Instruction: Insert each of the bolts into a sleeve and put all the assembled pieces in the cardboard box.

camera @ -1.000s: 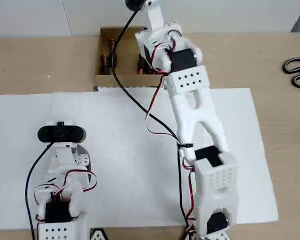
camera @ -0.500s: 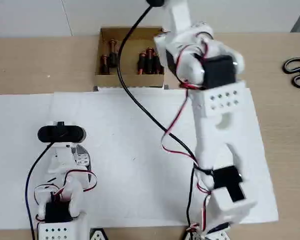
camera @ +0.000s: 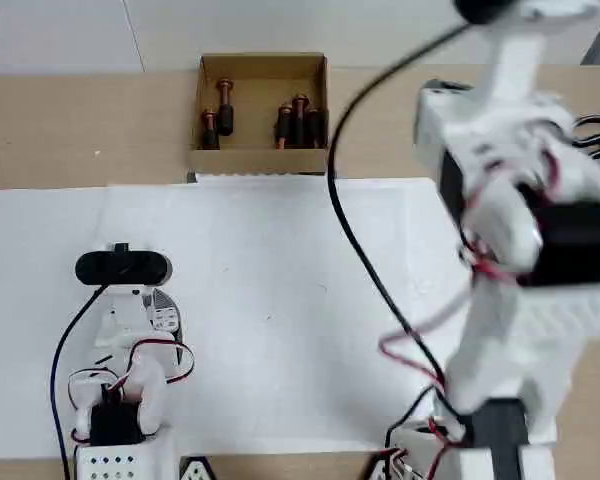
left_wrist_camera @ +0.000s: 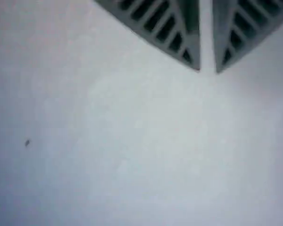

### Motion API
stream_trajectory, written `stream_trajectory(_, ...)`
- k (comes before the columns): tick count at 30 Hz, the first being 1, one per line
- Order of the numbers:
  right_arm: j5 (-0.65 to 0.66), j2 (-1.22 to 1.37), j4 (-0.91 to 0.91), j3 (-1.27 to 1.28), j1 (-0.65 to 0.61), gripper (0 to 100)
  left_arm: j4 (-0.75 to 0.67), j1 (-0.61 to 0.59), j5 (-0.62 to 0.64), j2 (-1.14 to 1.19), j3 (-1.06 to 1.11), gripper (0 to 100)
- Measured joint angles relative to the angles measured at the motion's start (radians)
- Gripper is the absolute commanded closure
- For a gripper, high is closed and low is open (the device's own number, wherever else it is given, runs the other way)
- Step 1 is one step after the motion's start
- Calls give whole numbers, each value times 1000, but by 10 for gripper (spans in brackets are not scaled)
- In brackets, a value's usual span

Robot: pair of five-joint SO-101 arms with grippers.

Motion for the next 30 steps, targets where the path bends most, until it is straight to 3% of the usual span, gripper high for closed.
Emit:
stream_trajectory(9, 3, -437, 2, 450, 44, 995, 0, 0, 0, 0, 0, 994)
stream_trajectory(14, 3, -766, -74, 875, 117, 995, 0, 0, 0, 0, 0, 994)
stream_trajectory(24, 9, -1536, -235, 1769, 126, 995, 0, 0, 0, 0, 0, 994)
stream_trajectory(30, 9, -1568, -287, 1906, 124, 995, 0, 0, 0, 0, 0, 994)
